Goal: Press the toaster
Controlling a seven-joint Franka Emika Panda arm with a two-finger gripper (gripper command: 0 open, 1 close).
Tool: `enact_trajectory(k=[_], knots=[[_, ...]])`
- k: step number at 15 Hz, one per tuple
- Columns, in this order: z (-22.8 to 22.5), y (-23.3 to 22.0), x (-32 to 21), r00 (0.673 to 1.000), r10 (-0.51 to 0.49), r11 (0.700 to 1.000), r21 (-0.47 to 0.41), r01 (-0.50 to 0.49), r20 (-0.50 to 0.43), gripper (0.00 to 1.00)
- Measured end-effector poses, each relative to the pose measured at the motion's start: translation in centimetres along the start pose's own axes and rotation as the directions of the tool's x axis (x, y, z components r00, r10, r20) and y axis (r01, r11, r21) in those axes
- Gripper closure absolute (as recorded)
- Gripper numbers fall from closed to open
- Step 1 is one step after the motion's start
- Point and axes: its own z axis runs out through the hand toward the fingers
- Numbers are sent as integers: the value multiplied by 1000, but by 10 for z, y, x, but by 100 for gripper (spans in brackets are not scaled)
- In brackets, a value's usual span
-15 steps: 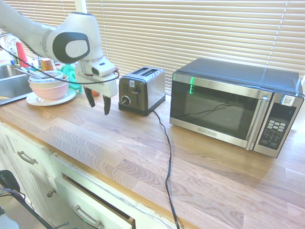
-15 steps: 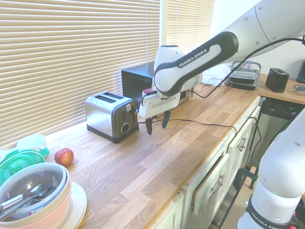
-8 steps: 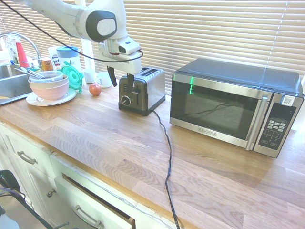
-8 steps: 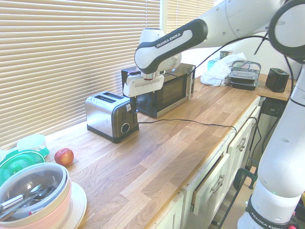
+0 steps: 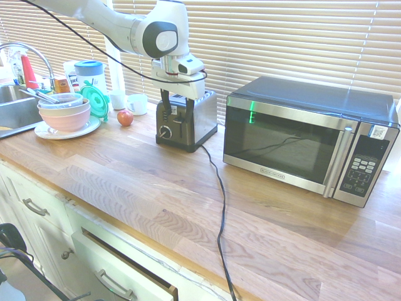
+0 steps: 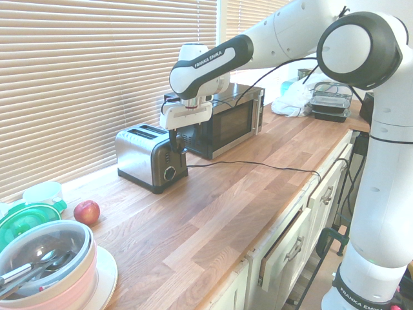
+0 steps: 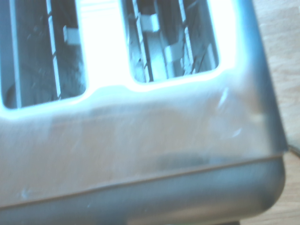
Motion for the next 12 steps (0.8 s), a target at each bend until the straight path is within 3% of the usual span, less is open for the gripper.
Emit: enact_trajectory(k=[11, 12], knots=[[-42, -11, 11, 999, -13, 1000, 19, 14, -51, 0], [-42, -13, 10, 999, -17, 1000, 19, 18, -51, 100]])
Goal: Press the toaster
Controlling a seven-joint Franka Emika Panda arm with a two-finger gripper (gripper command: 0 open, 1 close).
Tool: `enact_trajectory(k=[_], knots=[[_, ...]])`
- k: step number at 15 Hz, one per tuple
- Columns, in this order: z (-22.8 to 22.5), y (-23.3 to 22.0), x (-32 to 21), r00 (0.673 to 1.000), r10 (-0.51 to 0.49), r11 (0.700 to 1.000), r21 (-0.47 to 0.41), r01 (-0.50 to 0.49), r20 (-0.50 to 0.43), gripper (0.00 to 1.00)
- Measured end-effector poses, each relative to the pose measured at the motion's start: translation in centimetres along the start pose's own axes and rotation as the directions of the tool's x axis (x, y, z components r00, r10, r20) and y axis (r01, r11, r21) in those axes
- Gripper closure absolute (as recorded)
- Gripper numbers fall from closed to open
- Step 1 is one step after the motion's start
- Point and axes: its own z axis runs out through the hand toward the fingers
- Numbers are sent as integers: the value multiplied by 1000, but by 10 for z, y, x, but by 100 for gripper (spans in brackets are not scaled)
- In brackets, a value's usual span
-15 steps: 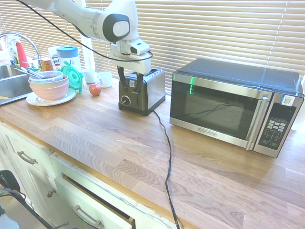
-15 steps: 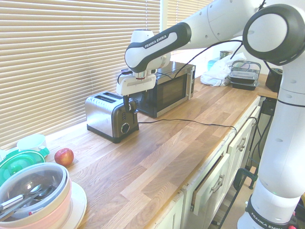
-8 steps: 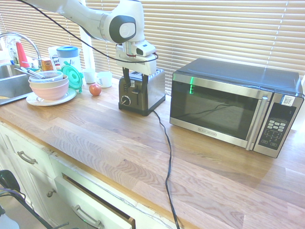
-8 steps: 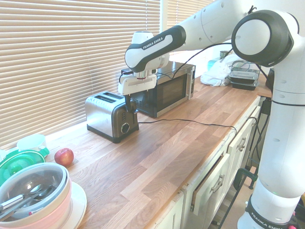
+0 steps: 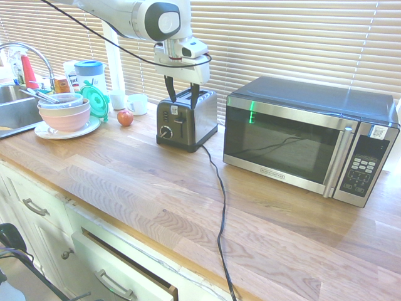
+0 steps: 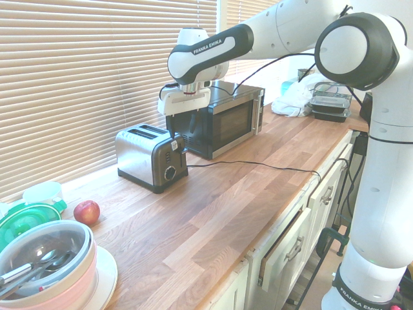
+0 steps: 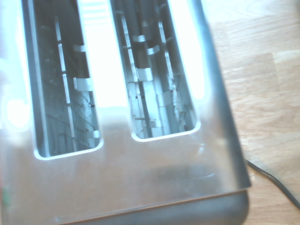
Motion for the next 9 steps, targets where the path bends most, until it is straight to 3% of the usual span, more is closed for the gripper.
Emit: enact_trajectory(k=[9], knots=[[7, 6, 2, 1000, -3, 1000, 0, 3, -5, 100]])
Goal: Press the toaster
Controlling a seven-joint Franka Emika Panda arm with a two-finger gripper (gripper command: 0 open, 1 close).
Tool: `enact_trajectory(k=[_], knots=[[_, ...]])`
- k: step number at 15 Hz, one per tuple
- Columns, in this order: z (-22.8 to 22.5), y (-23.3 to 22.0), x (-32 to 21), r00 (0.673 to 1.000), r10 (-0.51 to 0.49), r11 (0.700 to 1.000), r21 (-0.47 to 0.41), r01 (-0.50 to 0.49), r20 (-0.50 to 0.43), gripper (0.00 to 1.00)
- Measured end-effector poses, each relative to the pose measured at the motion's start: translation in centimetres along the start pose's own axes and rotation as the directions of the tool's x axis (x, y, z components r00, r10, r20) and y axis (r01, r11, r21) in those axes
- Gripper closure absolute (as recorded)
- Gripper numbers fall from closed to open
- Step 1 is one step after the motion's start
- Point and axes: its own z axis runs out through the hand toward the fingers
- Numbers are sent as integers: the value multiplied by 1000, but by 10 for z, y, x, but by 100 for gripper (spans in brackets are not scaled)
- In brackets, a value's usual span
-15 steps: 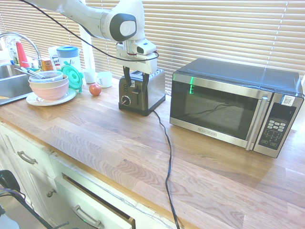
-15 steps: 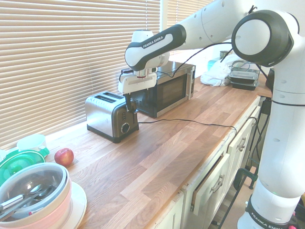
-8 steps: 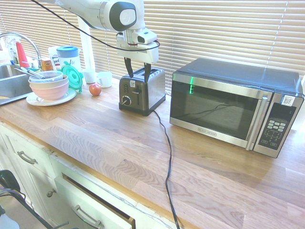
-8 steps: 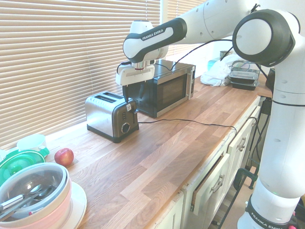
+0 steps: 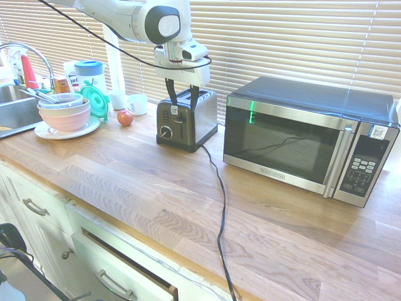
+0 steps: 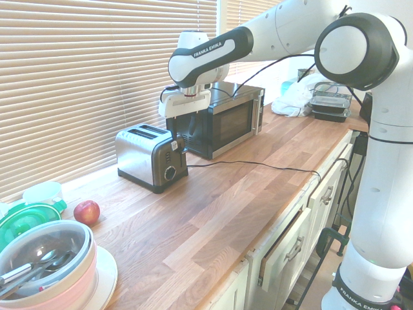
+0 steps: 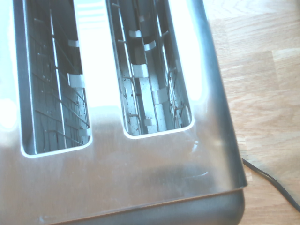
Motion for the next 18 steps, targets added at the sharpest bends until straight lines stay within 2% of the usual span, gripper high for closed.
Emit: enact_trajectory(k=[18], knots=[[11, 9, -17, 999, -32, 999, 13, 32, 3, 100]])
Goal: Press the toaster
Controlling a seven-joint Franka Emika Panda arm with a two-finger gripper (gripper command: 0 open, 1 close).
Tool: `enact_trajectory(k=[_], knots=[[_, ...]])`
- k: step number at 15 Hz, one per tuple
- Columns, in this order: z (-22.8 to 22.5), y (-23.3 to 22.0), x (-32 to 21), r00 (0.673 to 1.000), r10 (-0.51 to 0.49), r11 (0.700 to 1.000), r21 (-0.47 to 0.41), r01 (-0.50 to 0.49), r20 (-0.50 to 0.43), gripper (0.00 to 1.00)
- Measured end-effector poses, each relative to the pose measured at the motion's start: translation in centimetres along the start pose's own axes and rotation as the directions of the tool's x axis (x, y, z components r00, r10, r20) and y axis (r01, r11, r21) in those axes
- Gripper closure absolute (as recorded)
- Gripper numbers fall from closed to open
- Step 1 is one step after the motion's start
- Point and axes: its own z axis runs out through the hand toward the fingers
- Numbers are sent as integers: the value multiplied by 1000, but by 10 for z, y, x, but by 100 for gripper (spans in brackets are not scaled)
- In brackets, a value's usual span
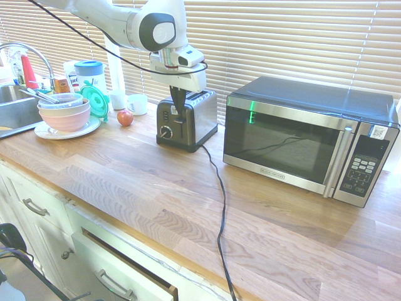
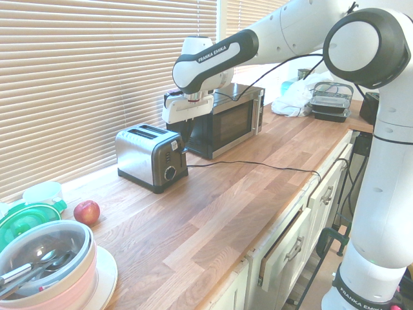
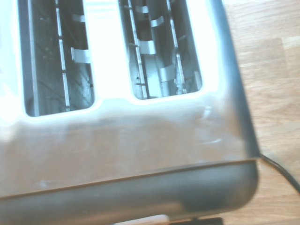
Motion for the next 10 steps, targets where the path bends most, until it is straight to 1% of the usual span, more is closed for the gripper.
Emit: enact_trajectory(k=[3, 7, 10], knots=[[6, -4, -4, 1000, -9, 1000, -4, 9, 7, 100], [29, -6, -2, 1000, -8, 1000, -15, 8, 15, 100], [37, -6, -1, 1000, -6, 1000, -16, 7, 19, 100]])
